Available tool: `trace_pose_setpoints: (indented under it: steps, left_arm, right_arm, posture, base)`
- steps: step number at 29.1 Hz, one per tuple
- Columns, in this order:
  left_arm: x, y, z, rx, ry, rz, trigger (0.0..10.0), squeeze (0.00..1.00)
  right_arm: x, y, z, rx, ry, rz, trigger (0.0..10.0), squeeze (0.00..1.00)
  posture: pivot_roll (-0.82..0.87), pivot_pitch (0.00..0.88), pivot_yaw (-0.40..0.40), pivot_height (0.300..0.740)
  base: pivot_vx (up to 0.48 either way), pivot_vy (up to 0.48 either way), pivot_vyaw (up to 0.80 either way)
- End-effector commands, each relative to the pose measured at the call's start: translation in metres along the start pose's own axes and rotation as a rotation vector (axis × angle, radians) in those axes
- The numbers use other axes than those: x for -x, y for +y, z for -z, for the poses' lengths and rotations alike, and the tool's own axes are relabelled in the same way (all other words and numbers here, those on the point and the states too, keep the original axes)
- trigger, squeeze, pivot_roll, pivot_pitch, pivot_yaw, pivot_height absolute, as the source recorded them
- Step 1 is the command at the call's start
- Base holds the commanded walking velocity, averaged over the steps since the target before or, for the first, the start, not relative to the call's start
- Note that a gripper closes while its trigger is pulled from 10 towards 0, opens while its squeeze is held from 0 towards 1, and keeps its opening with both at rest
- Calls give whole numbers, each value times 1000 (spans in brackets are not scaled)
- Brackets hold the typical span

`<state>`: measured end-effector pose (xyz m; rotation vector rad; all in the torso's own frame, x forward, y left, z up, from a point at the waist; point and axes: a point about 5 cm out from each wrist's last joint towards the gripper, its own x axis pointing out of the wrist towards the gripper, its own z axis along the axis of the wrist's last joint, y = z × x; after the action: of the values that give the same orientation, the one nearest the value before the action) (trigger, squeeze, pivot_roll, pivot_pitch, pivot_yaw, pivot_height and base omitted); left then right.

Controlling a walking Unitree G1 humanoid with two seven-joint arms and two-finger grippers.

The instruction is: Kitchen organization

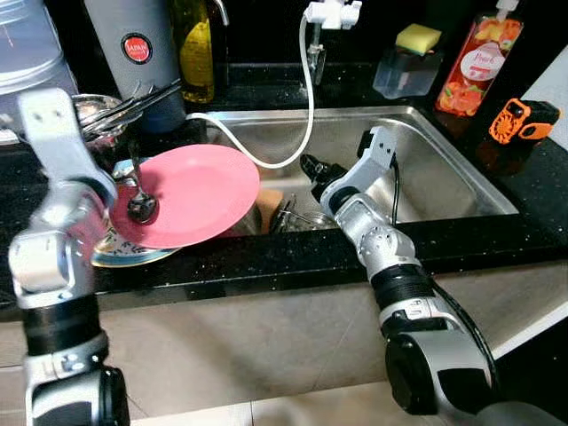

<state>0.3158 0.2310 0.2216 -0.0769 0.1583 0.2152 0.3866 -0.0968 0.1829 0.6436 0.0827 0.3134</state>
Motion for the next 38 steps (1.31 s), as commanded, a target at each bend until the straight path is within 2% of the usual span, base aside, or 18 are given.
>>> trace_pose_setpoints:
  steps: [1,7,14,17,18,21,22,23,24,26,29,30,33,34,36,37,38]
  left_arm:
    - [-1,-9,8,-20,38,20,10000,0]
    - [-2,-24,11,-10,60,57,10000,0]
    - [-3,-30,11,-11,75,56,10000,0]
    - [-3,-28,18,0,117,33,10000,0]
    - [-3,-25,26,23,167,16,10000,0]
    - [-2,-23,37,32,232,14,10000,0]
    - [-2,-24,38,26,243,22,3529,0]
    - [-2,-24,39,22,249,28,3529,0]
    - [-1,-24,39,21,248,33,0,0]
    - [-2,-24,37,9,230,31,0,0]
    - [-2,-24,20,-94,118,32,0,0]
    - [-2,-24,20,-94,118,32,0,0]
    - [-2,-30,6,-132,31,64,0,0]
    - [3,-38,-11,-158,-89,143,0,0]
    - [5,-42,-17,-168,-132,175,0,0]
    - [10,-48,-27,-211,-198,216,10000,0]
    - [19,-59,-43,-295,-320,289,10000,0]
  right_arm:
    - [-1,3,-6,21,-14,-20,10000,0]
    - [-1,1,-6,39,-21,-11,10000,0]
    - [0,2,-6,27,-24,-16,10000,0]
    - [0,1,-6,20,-24,-15,10000,0]
    - [1,0,-6,14,-23,-11,10000,0]
    - [1,-1,-6,10,-22,-8,10000,0]
    - [1,-1,-6,8,-22,-7,10000,0]
    - [1,-1,-6,6,-21,-6,10000,0]
    - [0,-1,-6,3,-21,-5,10000,0]
    - [0,-1,-6,3,-22,-6,10000,0]
    - [-1,1,-8,2,-28,-11,10000,0]
    - [-1,1,-8,2,-28,-11,10000,0]
    - [-1,3,-12,-2,-49,-19,10000,0]
    - [-1,7,-17,-18,-82,-52,10000,0]
    - [0,9,-19,-24,-93,-65,10000,0]
    - [1,16,-24,-45,-115,-125,10000,0]
    - [6,34,-33,-100,-148,-261,10000,0]
  posture:
    - [301,0,-48,740]
    - [300,0,-50,740]
    - [294,0,-46,740]
    - [293,0,-42,740]
    - [293,0,-41,740]
    - [295,0,-41,740]
    - [296,0,-42,740]
    - [296,0,-42,740]
    - [298,0,-42,740]
    - [298,0,-42,740]
    - [301,0,-45,740]
    - [301,0,-45,740]
    - [301,0,-44,740]
    - [301,0,-44,740]
    - [301,0,-44,740]
    - [298,0,-43,740]
    - [297,0,-43,740]
  base:
    - [0,0,0]
    - [0,0,0]
    - [0,0,0]
    - [0,0,0]
    - [0,0,0]
    - [0,0,0]
    - [0,0,0]
    - [0,0,0]
    - [0,0,0]
    - [0,0,0]
    - [0,0,0]
    - [0,0,0]
    - [0,0,0]
    - [0,0,0]
    - [0,0,0]
    - [0,0,0]
    - [0,0,0]
